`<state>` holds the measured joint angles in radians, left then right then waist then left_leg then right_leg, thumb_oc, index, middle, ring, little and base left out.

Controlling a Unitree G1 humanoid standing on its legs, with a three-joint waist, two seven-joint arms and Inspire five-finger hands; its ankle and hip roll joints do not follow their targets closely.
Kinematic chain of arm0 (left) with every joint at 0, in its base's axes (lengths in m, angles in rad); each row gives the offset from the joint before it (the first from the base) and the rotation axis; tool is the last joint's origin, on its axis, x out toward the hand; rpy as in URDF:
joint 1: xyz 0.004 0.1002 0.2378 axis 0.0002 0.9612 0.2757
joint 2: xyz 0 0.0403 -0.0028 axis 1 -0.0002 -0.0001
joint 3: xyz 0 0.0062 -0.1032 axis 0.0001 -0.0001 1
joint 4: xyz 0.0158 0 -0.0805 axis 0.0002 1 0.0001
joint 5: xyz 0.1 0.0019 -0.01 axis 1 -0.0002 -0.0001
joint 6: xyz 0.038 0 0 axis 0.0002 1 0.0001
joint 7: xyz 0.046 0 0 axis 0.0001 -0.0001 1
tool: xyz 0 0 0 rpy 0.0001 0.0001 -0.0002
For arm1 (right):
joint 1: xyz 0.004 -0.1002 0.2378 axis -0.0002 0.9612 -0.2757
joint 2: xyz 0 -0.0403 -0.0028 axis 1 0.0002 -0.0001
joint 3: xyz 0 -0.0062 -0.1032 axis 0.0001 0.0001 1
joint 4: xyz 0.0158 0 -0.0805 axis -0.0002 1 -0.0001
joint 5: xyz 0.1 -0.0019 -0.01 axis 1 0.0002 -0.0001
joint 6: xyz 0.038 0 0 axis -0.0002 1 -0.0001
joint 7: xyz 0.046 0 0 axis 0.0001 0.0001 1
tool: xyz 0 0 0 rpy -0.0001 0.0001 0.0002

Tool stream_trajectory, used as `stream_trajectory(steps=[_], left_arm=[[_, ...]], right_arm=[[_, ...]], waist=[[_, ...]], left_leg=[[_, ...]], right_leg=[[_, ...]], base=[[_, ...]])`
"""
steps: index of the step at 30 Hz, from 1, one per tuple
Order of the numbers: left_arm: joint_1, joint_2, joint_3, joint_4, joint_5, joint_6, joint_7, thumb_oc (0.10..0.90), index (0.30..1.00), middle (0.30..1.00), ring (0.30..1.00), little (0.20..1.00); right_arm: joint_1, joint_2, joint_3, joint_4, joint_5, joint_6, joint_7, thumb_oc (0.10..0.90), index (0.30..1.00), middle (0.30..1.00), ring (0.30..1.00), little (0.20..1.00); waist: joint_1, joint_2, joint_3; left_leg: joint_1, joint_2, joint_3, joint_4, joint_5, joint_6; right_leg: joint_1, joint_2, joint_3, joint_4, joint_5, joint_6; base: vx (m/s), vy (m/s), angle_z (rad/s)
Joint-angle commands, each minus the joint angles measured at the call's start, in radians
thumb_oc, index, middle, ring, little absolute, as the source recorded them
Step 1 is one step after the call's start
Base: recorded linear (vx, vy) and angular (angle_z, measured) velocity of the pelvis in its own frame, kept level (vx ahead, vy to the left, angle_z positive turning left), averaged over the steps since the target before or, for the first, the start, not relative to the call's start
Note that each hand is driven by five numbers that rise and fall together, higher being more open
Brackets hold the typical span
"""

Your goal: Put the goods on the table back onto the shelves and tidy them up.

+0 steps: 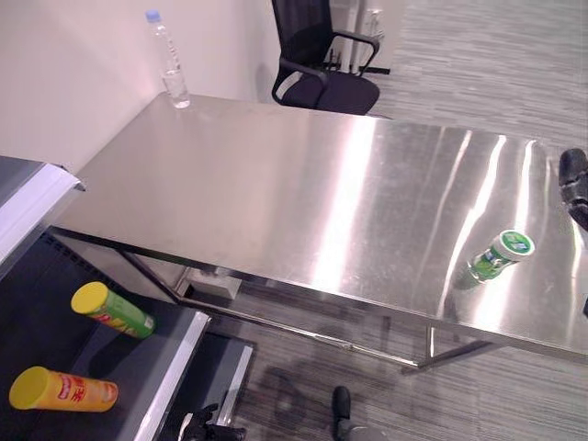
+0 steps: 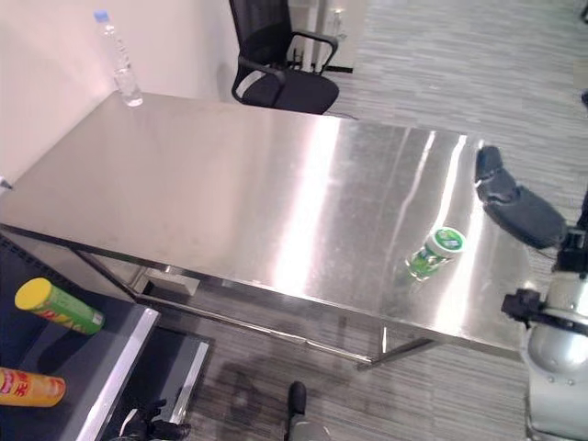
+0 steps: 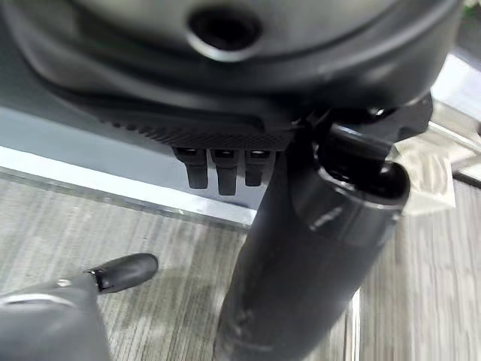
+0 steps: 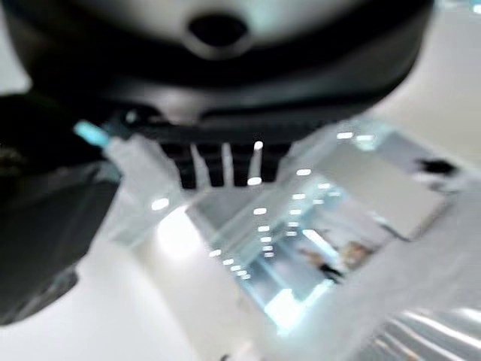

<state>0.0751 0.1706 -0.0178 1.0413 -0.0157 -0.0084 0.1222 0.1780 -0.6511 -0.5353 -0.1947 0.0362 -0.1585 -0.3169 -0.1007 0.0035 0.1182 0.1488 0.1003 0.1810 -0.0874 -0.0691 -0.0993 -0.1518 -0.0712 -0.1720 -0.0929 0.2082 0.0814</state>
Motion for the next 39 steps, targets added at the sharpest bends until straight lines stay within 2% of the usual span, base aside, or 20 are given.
stream_trajectory(steps=[1, 7, 11, 16, 23, 28, 34, 39], left_arm=[[-0.025, 0.095, -0.006, 0.012, 0.031, -0.052, -0.008, 0.800, 0.900, 0.900, 0.900, 0.900], [-0.048, 0.096, -0.022, -0.006, 0.034, -0.055, -0.015, 0.800, 0.900, 0.900, 0.900, 0.900], [-0.054, 0.096, -0.021, -0.012, 0.038, -0.052, -0.016, 0.800, 0.900, 0.900, 0.900, 0.900], [-0.054, 0.096, -0.020, -0.011, 0.039, -0.050, -0.011, 0.800, 0.900, 0.900, 0.900, 0.900], [-0.048, 0.089, -0.016, -0.001, 0.044, -0.048, -0.008, 0.800, 0.900, 0.900, 0.900, 0.900], [-0.045, 0.091, -0.018, 0.002, 0.046, -0.048, -0.011, 0.800, 0.900, 0.900, 0.900, 0.900], [-0.044, 0.100, -0.026, -0.002, 0.046, -0.051, -0.013, 0.800, 0.900, 0.900, 0.900, 0.900], [-0.045, 0.104, -0.028, -0.001, 0.042, -0.051, -0.013, 0.800, 0.900, 0.900, 0.900, 0.900]], right_arm=[[-0.063, -0.033, -0.078, -0.020, 0.097, -0.083, 0.016, 0.800, 0.900, 0.900, 0.900, 0.900], [-0.022, 0.060, -0.008, 0.036, 0.182, -0.072, 0.080, 0.800, 0.900, 0.900, 0.900, 0.900], [0.011, 0.105, 0.038, 0.050, 0.162, -0.049, 0.107, 0.800, 0.900, 0.900, 0.900, 0.900], [0.030, 0.119, 0.087, 0.068, 0.143, -0.030, 0.134, 0.800, 0.900, 0.900, 0.900, 0.900], [0.048, 0.094, 0.134, 0.097, 0.031, 0.005, 0.149, 0.800, 0.900, 0.900, 0.900, 0.900], [0.027, 0.069, 0.142, 0.103, 0.006, 0.008, 0.141, 0.800, 0.900, 0.900, 0.900, 0.900], [-0.007, -0.011, 0.148, 0.126, -0.021, 0.015, 0.138, 0.800, 0.900, 0.900, 0.900, 0.900], [-0.018, -0.033, 0.151, 0.136, -0.026, 0.018, 0.134, 0.800, 0.900, 0.900, 0.900, 0.900]], waist=[[0.012, -0.039, -0.041], [-0.003, -0.040, -0.030], [-0.007, -0.039, -0.025], [-0.006, -0.037, -0.020], [0.006, -0.036, -0.010], [0.010, -0.037, -0.004], [0.024, -0.045, 0.001], [0.030, -0.049, 0.002]], left_leg=[[-0.078, 0.030, 0.013, 0.036, 0.003, -0.014], [-0.076, 0.024, 0.037, 0.036, 0.002, -0.011], [-0.075, 0.022, 0.040, 0.035, 0.004, -0.009], [-0.073, 0.021, 0.040, 0.034, 0.006, -0.009], [-0.076, 0.026, 0.018, 0.034, 0.014, -0.012], [-0.080, 0.028, 0.011, 0.035, 0.016, -0.014], [-0.089, 0.032, 0.000, 0.031, 0.025, -0.018], [-0.093, 0.034, -0.008, 0.027, 0.030, -0.021]], right_leg=[[0.142, -0.080, 0.019, 0.038, -0.223, 0.153], [0.121, -0.082, 0.046, 0.031, -0.205, 0.157], [0.116, -0.083, 0.049, 0.030, -0.202, 0.157], [0.118, -0.083, 0.047, 0.028, -0.201, 0.157], [0.132, -0.084, 0.021, 0.034, -0.212, 0.151], [0.132, -0.081, 0.014, 0.034, -0.214, 0.149], [0.134, -0.077, 0.000, 0.032, -0.217, 0.146], [0.139, -0.076, -0.010, 0.034, -0.222, 0.144]], base=[[-0.01, 0.020, -0.27], [-0.02, 0.032, -0.19], [-0.02, 0.012, -0.10], [0.00, 0.002, -0.01], [0.00, -0.031, 0.08], [0.00, -0.023, 0.06], [0.01, -0.031, 0.08], [0.02, -0.021, 0.11]])
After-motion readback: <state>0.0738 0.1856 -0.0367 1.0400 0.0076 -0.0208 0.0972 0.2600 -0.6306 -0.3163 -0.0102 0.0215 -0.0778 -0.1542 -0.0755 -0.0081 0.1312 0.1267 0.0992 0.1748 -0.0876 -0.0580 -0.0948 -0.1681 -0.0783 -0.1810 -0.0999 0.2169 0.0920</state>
